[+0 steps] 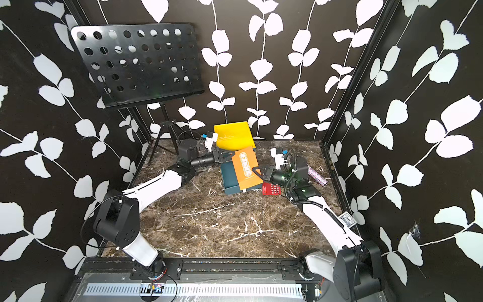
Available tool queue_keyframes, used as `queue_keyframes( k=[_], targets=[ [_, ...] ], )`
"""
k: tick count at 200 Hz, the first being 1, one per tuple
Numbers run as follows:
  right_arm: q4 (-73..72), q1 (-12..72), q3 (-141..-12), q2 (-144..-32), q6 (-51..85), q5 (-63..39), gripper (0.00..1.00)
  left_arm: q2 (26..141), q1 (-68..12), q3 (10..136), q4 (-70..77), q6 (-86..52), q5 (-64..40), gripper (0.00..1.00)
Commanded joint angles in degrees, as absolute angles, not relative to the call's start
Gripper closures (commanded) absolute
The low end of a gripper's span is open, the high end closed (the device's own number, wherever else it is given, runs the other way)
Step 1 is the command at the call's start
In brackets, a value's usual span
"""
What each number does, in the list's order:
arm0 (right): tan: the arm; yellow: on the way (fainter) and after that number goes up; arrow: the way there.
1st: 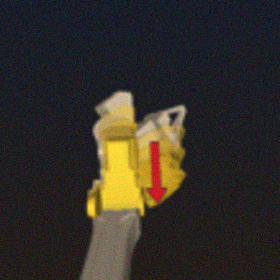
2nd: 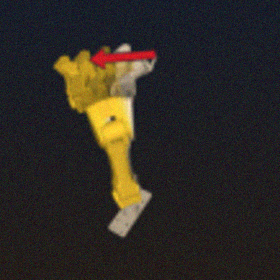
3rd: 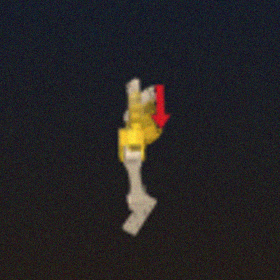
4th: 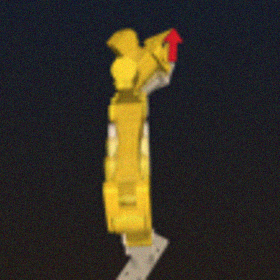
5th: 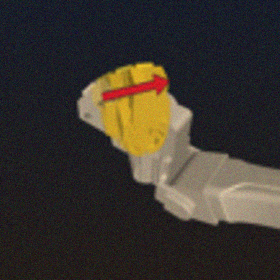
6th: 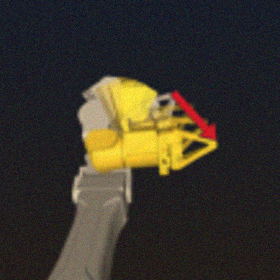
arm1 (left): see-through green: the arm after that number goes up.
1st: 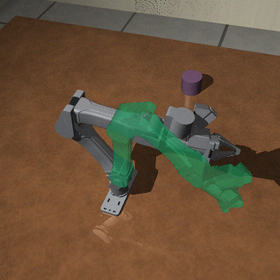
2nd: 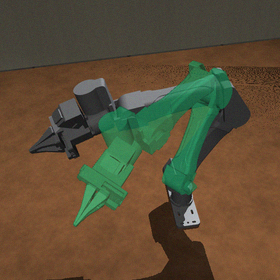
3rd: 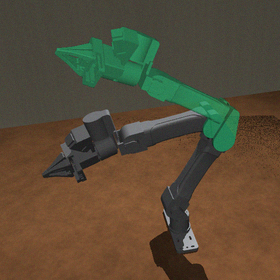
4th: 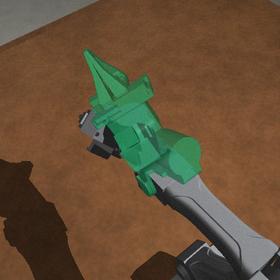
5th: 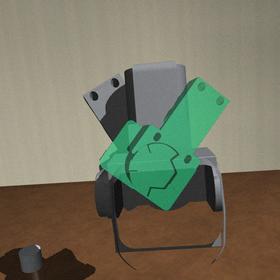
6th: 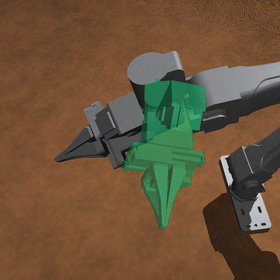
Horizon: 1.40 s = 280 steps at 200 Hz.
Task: Take the postcards out of the drawer
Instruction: Place the postcard at the center of the board.
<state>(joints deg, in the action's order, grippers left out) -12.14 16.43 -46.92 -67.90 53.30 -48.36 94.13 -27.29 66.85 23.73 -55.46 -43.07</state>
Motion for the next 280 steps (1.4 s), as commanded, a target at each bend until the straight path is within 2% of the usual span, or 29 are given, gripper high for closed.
queue_keyframes(
  k=[1,28,65,92,118,162,217,280],
  targets=[
    [-12.6,16.2,-46.3,-67.6,51.9,-48.1,0.99,92.7,-27.5,67.7,24.4,-53.9,-42.4,1.0],
    [-9.1,16.2,-46.0,-67.2,50.0,-47.6,0.88,91.6,-27.3,68.6,20.9,-50.5,-40.7,1.0],
    [-8.9,15.9,-44.6,-66.5,49.7,-48.2,0.85,90.9,-25.8,70.5,18.2,-48.7,-39.7,1.0],
    [-9.0,15.7,-43.9,-66.1,49.8,-48.5,0.85,90.7,-24.6,71.4,17.2,-48.2,-39.6,1.0],
    [-8.2,15.0,-43.3,-65.6,49.6,-48.9,0.94,90.2,-23.0,71.7,16.1,-47.3,-39.4,1.0],
    [-5.1,12.3,-40.7,-62.8,48.6,-48.7,0.98,88.4,-20.0,71.0,15.0,-46.5,-39.7,1.0],
    [3.7,1.4,-37.1,-57.5,43.7,-43.4,1.0,86.6,-19.5,69.0,15.1,-46.7,-42.7,1.0],
    [-11.6,-13.1,-30.6,-63.1,48.8,-42.2,1.0,84.4,-20.1,65.6,15.6,-47.5,-45.3,1.0]
  ],
)
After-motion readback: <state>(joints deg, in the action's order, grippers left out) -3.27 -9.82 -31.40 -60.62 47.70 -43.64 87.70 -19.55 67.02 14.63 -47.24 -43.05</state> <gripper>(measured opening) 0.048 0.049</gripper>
